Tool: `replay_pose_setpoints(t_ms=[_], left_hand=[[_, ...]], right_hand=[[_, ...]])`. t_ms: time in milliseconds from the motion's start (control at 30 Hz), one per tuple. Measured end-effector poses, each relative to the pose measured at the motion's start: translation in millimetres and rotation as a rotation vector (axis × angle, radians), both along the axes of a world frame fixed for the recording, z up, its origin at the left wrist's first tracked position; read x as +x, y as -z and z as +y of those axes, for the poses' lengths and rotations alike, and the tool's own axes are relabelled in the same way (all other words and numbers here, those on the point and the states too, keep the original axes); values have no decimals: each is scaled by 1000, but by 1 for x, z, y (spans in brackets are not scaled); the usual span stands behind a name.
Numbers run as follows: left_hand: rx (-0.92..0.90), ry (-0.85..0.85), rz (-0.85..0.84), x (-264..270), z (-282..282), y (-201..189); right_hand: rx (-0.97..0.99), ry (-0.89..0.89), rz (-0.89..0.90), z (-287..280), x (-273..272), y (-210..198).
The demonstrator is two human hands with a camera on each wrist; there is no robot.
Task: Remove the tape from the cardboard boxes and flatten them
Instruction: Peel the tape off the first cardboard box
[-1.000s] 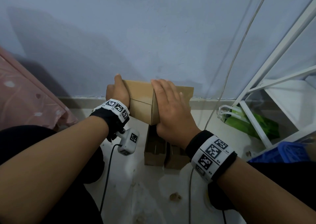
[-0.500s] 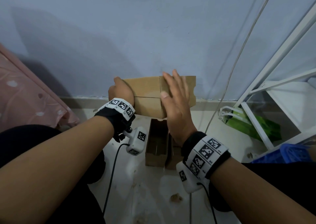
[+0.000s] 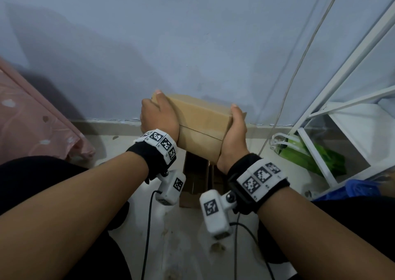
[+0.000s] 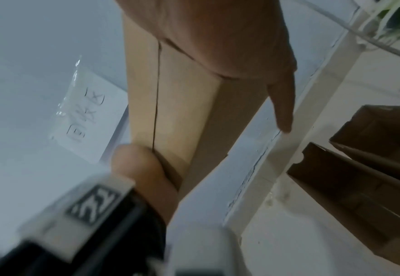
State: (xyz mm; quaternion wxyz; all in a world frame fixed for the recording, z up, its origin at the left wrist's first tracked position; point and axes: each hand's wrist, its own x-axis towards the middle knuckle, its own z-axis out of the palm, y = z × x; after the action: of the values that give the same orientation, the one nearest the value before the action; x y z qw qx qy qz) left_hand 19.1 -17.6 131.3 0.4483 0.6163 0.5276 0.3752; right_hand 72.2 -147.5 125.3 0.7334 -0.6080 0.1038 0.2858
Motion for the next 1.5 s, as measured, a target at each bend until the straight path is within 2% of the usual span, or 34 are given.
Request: replay_pose_setpoints(t_ms=[100,233,367,567,800,933,1133,1300,1500], left_hand=[[9,-12,-14,-1,-4,-3],[-6,46,-49,-3,-11,-5],[53,114,-46,-4,-20,-1],[26,-3,29,2,-19,-2],[25,-95,5,2,-8,-3],[27,-69,9,-2,1,-4],[-23,-88,-71,-11,9,-13],[56,-92,-12,-17,20,-12],[54,-43,43,-20,25,-10]], right_hand=[[32,-88,19,-3,7,-16],[68,-27,-53,2,7,-16],[85,33,-73,2,13,-18],[59,45,-106,12,2,-10],[74,95,-121,12,-13,-18],[45,96,-110,8,-12,-21],[19,98,-75,4,-13,-22],[4,72,-31,-3,-5,-25],[-27,29,13,-14,10,-27]])
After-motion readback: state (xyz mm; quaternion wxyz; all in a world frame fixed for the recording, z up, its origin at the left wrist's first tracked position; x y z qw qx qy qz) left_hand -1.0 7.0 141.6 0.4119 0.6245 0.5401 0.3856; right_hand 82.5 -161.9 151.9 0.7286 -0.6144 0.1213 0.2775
